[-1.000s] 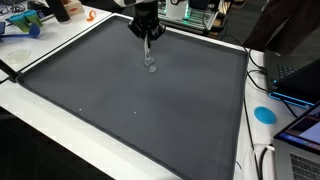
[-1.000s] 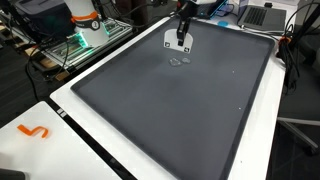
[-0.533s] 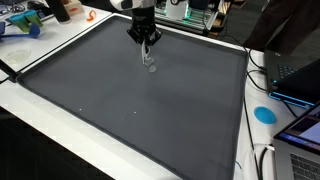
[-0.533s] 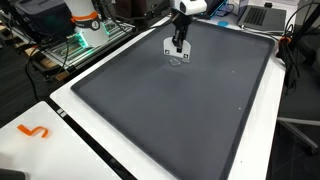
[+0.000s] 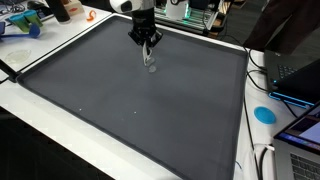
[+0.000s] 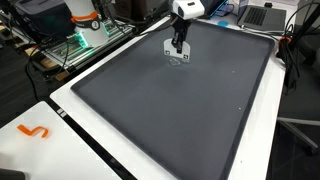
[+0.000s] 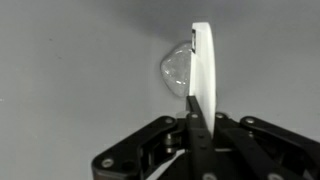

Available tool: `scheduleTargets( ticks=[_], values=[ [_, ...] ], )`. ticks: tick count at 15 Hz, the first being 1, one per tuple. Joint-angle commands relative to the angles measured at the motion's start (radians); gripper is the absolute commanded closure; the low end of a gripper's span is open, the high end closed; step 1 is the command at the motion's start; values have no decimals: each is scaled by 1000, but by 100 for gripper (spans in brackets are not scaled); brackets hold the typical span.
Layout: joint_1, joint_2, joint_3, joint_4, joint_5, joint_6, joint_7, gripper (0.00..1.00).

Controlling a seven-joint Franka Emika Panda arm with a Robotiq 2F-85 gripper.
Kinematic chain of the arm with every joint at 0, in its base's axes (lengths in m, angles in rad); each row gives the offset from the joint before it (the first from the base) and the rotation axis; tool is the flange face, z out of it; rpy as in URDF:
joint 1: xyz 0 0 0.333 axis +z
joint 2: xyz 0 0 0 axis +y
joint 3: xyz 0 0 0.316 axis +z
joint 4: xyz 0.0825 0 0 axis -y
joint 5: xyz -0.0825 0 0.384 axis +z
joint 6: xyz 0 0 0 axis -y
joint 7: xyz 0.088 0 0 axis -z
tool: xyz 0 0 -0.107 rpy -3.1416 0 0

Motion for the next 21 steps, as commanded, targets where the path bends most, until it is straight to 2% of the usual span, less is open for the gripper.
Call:
scheduleTargets(
  ticks=[1,12,21],
  values=[
    [-13,32,7,18,18,24,-22,99],
    [-3,124,-6,93,-27,22,3,99],
    [-7,144,-14,68,-41,26,-9,99]
  ],
)
